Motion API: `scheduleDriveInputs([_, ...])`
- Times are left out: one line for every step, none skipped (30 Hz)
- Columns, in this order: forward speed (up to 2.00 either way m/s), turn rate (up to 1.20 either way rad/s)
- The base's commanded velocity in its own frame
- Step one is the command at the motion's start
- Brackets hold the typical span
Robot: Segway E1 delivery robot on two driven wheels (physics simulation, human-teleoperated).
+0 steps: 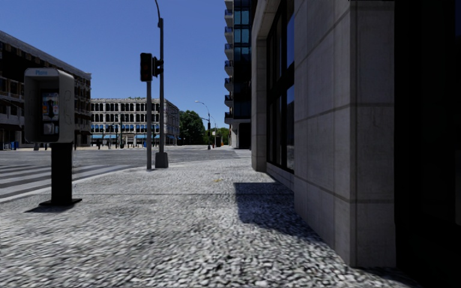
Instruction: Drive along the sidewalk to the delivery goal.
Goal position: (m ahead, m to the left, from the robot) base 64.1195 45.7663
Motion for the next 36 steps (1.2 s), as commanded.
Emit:
scheduleDriveInputs([2.0, 0.0])
scheduleDriveInputs([2.0, 0.0])
scheduleDriveInputs([2.0, 0.0])
scheduleDriveInputs([2.0, 0.09])
scheduleDriveInputs([2.0, 0.09])
scheduleDriveInputs([2.0, 0.16])
scheduleDriveInputs([2.0, 0.19])
scheduleDriveInputs([2.0, 0.19])
scheduleDriveInputs([2.0, 0.19])
scheduleDriveInputs([2.0, 0.19])
scheduleDriveInputs([2.0, 0.19])
scheduleDriveInputs([2.0, 0.19])
scheduleDriveInputs([2.0, 0.22])
scheduleDriveInputs([2.0, 0.27])
scheduleDriveInputs([2.0, 0.31])
scheduleDriveInputs([2.0, 0.31])
scheduleDriveInputs([2.0, 0.32])
scheduleDriveInputs([2.0, 0.32])
scheduleDriveInputs([2.0, 0.32])
scheduleDriveInputs([2.0, 0.32])
scheduleDriveInputs([2.0, 0.34])
scheduleDriveInputs([2.0, 0.36])
scheduleDriveInputs([2.0, 0.39])
scheduleDriveInputs([2.0, 0.39])
scheduleDriveInputs([2.0, 0.45])
scheduleDriveInputs([2.0, 0.48])
scheduleDriveInputs([2.0, 0.49])
scheduleDriveInputs([2.0, 0.49])
scheduleDriveInputs([2.0, 0.49])
scheduleDriveInputs([2.0, 0.49])
scheduleDriveInputs([2.0, 0.49])
scheduleDriveInputs([2.0, 0.49])
scheduleDriveInputs([2.0, 0.49])
scheduleDriveInputs([2.0, 0.54])
scheduleDriveInputs([2.0, 0.57])
scheduleDriveInputs([2.0, 0.57])
